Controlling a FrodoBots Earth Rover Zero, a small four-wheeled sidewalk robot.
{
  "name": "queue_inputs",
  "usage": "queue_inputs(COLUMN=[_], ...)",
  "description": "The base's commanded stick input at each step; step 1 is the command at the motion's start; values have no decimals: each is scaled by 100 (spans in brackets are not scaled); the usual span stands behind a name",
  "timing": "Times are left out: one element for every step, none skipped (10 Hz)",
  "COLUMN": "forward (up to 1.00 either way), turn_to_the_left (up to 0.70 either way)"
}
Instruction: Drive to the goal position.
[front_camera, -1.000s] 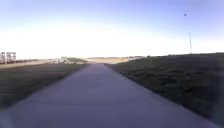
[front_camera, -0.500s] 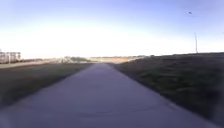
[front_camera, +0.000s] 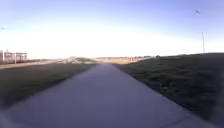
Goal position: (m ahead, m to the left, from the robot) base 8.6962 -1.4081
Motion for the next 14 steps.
queue_inputs(forward=[70,70,70,70,70,70,70,70,70,70,70,70,70,70], turn_to_the_left=[18,18,17,13,11,10,11,14,15,15,15,15,3,1])
